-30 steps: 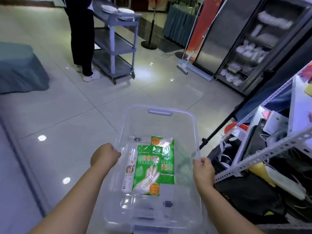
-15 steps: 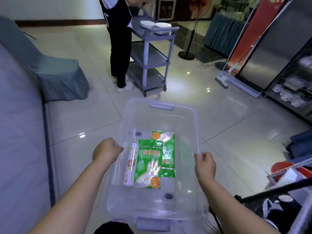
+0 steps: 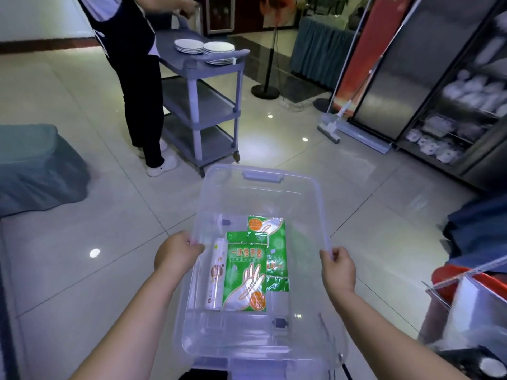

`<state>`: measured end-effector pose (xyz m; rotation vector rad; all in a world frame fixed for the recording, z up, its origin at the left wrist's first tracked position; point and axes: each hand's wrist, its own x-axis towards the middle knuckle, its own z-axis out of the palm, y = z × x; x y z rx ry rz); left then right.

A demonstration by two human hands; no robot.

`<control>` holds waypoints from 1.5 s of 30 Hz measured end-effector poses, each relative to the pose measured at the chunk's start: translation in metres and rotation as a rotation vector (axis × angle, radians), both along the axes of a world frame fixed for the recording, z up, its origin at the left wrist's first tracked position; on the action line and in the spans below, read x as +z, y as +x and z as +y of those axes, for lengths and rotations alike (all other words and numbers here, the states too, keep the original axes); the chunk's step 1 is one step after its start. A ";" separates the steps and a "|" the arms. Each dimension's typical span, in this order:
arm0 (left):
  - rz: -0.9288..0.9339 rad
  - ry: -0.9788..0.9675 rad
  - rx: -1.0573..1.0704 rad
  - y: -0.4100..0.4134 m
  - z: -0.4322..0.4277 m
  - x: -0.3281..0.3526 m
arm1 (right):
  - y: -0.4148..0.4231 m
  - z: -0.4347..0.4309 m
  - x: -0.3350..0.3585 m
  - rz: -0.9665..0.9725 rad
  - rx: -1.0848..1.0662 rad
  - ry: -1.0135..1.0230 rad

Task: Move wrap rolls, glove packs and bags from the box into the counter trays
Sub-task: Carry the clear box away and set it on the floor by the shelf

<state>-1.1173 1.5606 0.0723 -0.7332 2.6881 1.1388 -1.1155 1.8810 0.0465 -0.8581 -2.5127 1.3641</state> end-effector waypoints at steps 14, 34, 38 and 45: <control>-0.026 -0.008 -0.348 -0.273 0.078 0.005 | -0.161 0.052 0.000 -0.005 -0.370 -0.002; -0.070 -0.015 -0.700 -0.545 0.425 -0.025 | -0.354 0.361 -0.009 -0.153 -0.551 0.027; -0.107 0.017 -0.792 -0.602 0.497 -0.047 | -0.390 0.420 -0.019 -0.244 -0.605 0.048; -0.179 -0.041 -1.059 -0.698 0.623 -0.082 | -0.441 0.495 -0.039 -0.425 -0.746 0.027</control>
